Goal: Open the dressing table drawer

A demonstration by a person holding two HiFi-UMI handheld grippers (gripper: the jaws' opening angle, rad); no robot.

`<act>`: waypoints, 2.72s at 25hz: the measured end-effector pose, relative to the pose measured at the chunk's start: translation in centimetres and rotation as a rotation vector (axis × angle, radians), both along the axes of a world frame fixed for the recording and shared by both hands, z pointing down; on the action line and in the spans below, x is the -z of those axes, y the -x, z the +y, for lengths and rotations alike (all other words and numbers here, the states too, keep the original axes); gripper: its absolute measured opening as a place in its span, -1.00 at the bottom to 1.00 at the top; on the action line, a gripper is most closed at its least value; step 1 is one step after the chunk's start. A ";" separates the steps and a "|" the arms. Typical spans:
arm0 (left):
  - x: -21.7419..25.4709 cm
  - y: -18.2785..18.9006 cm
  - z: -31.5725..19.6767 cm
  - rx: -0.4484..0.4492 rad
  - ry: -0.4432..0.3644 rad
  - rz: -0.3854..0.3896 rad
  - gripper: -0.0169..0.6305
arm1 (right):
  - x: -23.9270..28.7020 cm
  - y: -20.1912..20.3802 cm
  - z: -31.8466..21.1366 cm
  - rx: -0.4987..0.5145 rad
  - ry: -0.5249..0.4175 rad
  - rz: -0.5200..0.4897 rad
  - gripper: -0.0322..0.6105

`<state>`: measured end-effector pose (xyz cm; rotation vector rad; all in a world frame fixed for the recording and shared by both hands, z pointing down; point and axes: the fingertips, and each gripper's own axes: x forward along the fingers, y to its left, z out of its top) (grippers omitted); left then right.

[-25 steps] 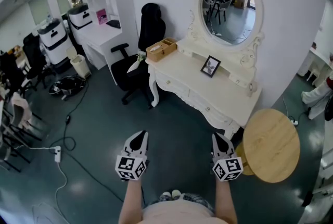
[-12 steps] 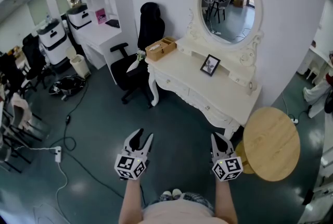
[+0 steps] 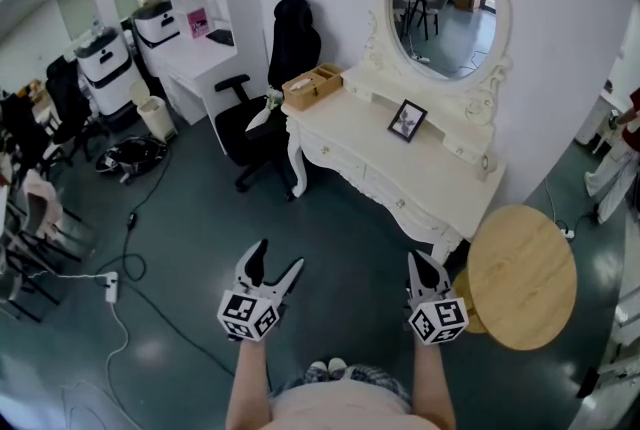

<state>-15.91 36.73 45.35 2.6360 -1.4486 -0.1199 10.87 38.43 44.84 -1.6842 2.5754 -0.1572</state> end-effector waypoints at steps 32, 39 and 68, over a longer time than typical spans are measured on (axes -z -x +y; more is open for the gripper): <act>-5.4 -1.9 -18.7 -0.005 0.060 0.004 0.17 | -4.5 -2.4 -17.9 -0.018 0.042 -0.021 -0.86; -4.5 -3.6 -34.6 -0.101 0.040 -0.037 0.17 | -3.2 -2.5 -31.7 -0.094 0.029 -0.010 -0.86; -4.6 -13.5 -70.7 -0.246 0.099 -0.082 0.17 | -3.0 -8.3 -63.0 -0.245 0.082 0.003 -0.86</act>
